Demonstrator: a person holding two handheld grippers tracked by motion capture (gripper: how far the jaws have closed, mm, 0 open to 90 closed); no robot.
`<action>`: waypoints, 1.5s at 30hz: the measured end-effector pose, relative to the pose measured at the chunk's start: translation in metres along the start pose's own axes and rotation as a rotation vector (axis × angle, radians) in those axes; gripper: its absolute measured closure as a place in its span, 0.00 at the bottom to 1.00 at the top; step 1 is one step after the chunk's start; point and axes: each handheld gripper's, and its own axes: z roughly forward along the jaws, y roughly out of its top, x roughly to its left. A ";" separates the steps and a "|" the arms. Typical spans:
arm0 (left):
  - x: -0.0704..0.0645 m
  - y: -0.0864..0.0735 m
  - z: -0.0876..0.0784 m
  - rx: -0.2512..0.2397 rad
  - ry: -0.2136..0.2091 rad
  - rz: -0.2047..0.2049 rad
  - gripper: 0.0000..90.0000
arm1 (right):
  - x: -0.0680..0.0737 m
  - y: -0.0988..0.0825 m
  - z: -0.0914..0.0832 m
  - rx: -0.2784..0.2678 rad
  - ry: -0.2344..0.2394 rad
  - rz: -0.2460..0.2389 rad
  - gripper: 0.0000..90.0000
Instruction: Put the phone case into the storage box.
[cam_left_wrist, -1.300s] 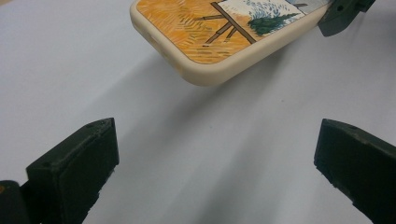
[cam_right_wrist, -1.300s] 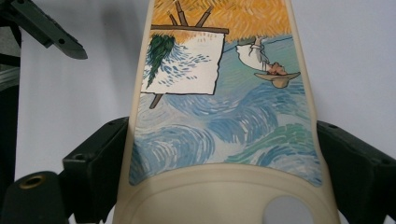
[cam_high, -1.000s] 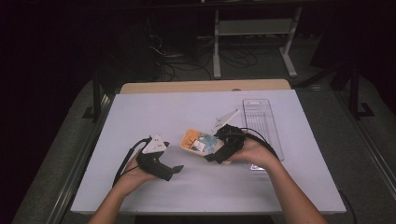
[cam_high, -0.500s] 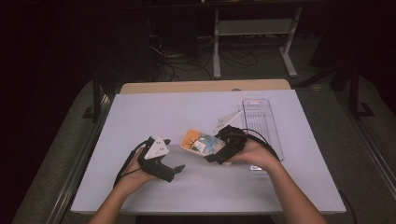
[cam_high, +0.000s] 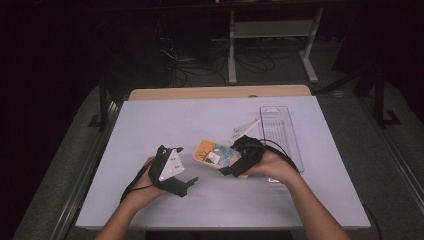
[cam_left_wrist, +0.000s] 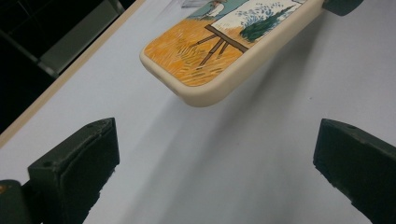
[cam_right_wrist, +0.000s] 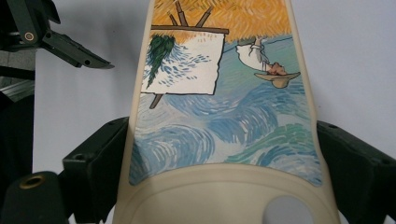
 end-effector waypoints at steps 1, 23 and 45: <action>-0.001 0.000 0.000 -0.001 0.005 0.003 0.00 | 0.000 0.000 0.000 0.000 0.000 0.000 0.11; -0.009 0.002 0.002 0.035 0.101 0.170 0.00 | 0.002 0.000 0.001 0.007 -0.025 -0.004 0.11; -0.022 0.004 0.006 0.020 0.238 0.329 0.00 | 0.004 0.001 0.001 0.010 -0.040 -0.011 0.11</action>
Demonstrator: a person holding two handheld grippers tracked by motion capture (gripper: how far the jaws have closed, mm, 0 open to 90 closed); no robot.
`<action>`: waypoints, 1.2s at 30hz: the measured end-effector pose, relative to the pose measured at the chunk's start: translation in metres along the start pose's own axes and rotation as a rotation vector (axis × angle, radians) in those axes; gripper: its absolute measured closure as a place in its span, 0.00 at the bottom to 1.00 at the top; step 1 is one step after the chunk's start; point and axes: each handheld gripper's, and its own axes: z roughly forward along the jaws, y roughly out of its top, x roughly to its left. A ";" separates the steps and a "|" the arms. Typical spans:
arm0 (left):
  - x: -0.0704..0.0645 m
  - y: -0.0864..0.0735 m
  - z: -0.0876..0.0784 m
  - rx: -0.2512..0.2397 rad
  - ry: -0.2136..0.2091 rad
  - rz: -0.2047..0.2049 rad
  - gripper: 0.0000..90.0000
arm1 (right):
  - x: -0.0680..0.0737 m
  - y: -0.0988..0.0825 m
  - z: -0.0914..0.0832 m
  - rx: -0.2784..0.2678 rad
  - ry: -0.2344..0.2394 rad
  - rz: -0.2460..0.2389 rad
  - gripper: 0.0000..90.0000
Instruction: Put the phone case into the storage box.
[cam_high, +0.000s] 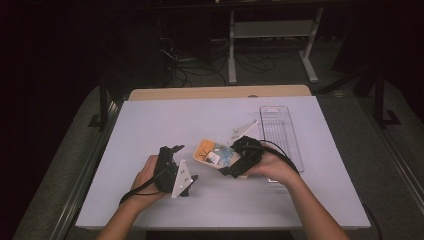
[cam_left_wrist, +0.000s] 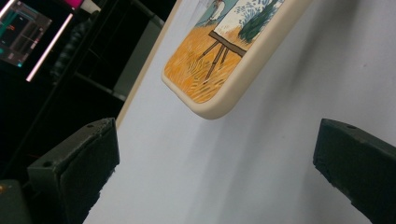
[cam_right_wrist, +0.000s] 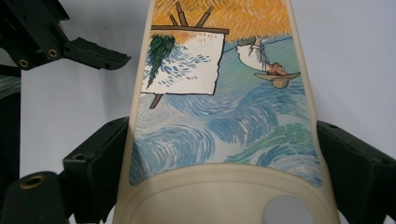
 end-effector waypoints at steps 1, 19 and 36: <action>-0.001 0.000 0.000 0.003 0.003 0.010 0.00 | 0.000 0.000 0.000 0.004 -0.003 0.001 0.11; -0.021 0.004 0.005 0.041 0.112 0.237 0.03 | 0.004 0.002 0.001 0.017 -0.015 0.033 0.11; -0.027 0.006 0.012 0.047 0.215 0.339 0.00 | 0.007 0.005 0.004 0.020 -0.014 0.027 0.11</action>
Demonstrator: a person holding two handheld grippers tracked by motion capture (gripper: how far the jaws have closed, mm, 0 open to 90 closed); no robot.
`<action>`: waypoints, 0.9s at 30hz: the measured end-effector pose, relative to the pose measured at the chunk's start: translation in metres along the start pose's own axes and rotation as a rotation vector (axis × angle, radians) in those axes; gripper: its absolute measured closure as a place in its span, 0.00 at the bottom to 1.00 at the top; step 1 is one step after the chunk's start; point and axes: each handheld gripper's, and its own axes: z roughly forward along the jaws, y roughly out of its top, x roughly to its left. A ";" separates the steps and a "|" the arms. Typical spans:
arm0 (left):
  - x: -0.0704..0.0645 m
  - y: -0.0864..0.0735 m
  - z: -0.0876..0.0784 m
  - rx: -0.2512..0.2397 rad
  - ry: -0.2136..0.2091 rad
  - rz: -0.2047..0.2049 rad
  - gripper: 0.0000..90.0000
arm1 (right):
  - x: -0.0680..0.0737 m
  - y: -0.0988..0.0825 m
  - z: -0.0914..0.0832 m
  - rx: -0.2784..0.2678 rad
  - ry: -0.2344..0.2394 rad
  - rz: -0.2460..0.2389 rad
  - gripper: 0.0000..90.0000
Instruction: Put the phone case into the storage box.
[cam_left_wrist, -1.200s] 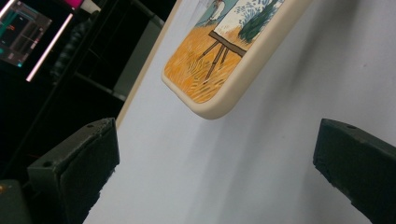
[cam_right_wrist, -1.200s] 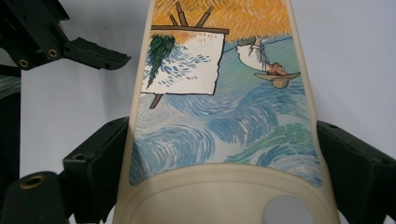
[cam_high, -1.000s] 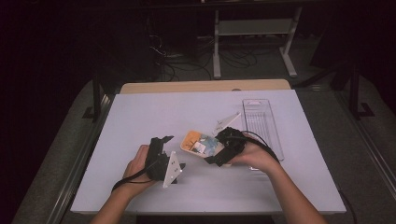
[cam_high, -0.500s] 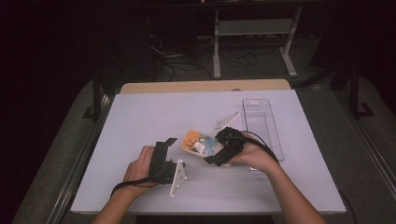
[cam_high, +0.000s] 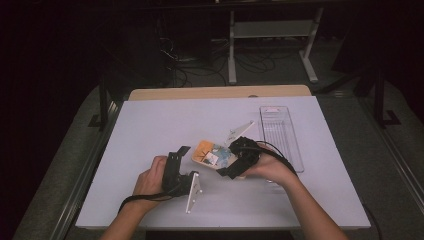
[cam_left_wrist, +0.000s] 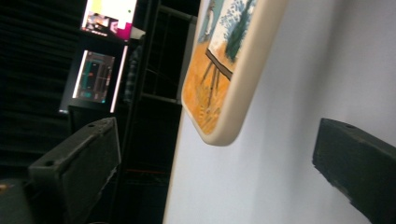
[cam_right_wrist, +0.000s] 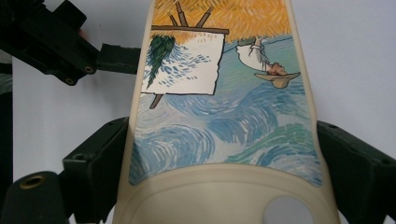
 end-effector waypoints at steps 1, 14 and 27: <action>-0.001 0.001 0.000 0.003 0.013 0.007 0.00 | 0.000 0.000 0.000 0.001 0.001 0.000 0.11; -0.011 0.013 0.003 -0.025 0.092 0.109 0.00 | 0.006 0.003 0.007 0.004 0.008 -0.003 0.11; -0.017 0.019 0.003 -0.030 0.114 0.171 0.03 | 0.013 0.007 0.012 -0.007 0.025 -0.009 0.11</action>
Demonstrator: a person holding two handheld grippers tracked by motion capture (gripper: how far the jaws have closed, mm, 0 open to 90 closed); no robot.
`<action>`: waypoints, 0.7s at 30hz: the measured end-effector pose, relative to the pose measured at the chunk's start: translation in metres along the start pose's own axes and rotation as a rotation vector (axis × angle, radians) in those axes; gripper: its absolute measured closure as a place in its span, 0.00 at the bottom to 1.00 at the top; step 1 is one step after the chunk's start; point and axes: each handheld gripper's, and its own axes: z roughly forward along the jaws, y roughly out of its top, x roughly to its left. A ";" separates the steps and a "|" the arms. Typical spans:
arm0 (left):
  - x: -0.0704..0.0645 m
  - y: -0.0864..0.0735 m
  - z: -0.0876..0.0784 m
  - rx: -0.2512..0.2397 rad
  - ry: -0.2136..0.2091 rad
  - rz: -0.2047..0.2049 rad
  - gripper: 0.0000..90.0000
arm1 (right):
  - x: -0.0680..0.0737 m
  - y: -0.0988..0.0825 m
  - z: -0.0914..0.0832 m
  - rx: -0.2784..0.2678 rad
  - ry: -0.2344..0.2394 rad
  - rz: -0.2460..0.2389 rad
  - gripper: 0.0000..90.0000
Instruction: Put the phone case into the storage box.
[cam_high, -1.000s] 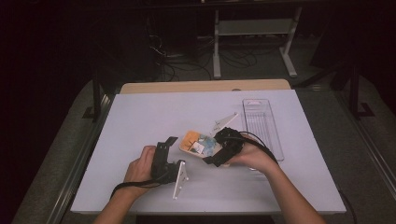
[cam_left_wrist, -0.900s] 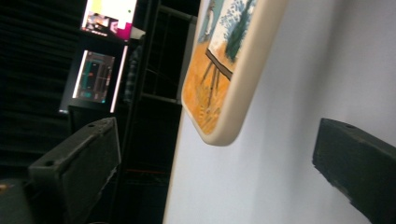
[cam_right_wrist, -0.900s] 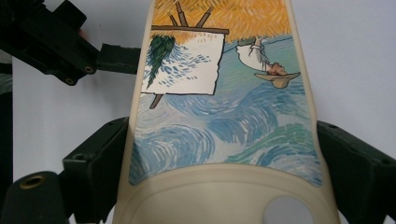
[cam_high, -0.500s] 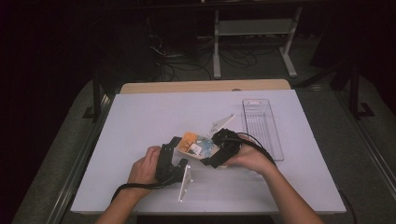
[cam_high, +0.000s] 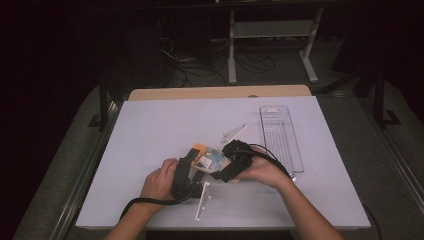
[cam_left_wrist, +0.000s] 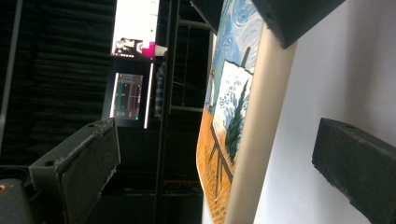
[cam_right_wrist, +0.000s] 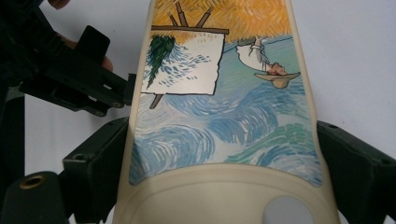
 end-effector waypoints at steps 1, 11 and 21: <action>0.000 0.000 0.000 -0.002 -0.002 -0.002 0.05 | 0.000 0.000 0.000 -0.002 -0.002 0.000 0.11; -0.003 0.001 -0.001 -0.012 0.014 0.035 0.16 | 0.001 0.001 0.000 -0.007 0.003 -0.004 0.11; -0.003 0.001 -0.003 -0.022 0.017 0.053 0.29 | 0.002 0.001 0.000 -0.010 0.004 -0.006 0.11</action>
